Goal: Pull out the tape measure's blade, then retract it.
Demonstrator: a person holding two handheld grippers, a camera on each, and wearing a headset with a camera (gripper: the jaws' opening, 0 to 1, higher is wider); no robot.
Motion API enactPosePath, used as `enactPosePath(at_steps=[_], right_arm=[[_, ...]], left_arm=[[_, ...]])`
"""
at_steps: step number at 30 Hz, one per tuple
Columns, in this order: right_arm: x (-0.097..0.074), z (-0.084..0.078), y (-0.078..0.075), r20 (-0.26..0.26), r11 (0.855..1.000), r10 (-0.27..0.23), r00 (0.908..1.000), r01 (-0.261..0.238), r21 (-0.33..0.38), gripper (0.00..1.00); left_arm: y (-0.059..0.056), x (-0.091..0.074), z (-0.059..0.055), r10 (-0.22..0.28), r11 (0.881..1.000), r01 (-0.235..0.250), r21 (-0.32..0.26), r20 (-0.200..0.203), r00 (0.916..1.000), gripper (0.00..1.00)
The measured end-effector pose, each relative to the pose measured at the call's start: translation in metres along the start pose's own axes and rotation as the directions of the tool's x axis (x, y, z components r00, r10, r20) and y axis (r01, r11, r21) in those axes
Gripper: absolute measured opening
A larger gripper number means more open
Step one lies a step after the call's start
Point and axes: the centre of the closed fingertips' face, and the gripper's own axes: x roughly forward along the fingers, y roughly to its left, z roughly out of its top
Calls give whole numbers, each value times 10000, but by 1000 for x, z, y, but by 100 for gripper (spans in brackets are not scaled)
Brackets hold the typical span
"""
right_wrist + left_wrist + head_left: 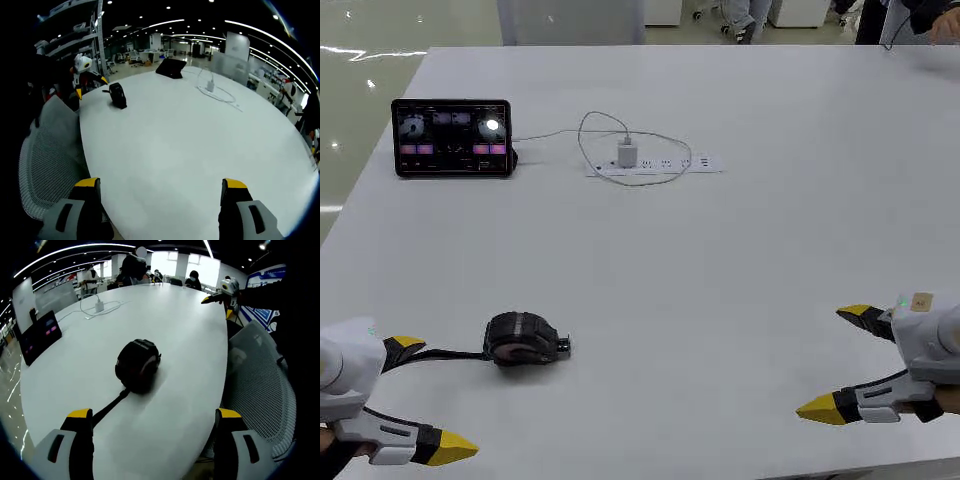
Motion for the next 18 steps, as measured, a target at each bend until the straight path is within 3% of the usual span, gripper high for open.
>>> enactPosePath(at_steps=[4, 7, 10, 18], right_arm=[[5, 7, -4, 7, 9996, -132, 9999, 132, -258, 99], [10, 11, -7, -4, 9992, -51, 10000, 51, -392, 99], [16, 15, -7, 36, 9985, 83, 10000, -81, -539, 99], [36, 30, 5, -59, 9898, 629, 9980, -631, -1274, 99]], left_arm=[[1, 2, 9, -170, 9997, 168, 174, 105, 9998, 99], [2, 6, 10, -230, 9965, 246, 802, -208, 9995, 99], [-1, 8, 11, -468, 9940, 516, 967, -514, 9976, 99], [12, 12, 27, -196, 9816, 250, 1892, -307, 9993, 99]])
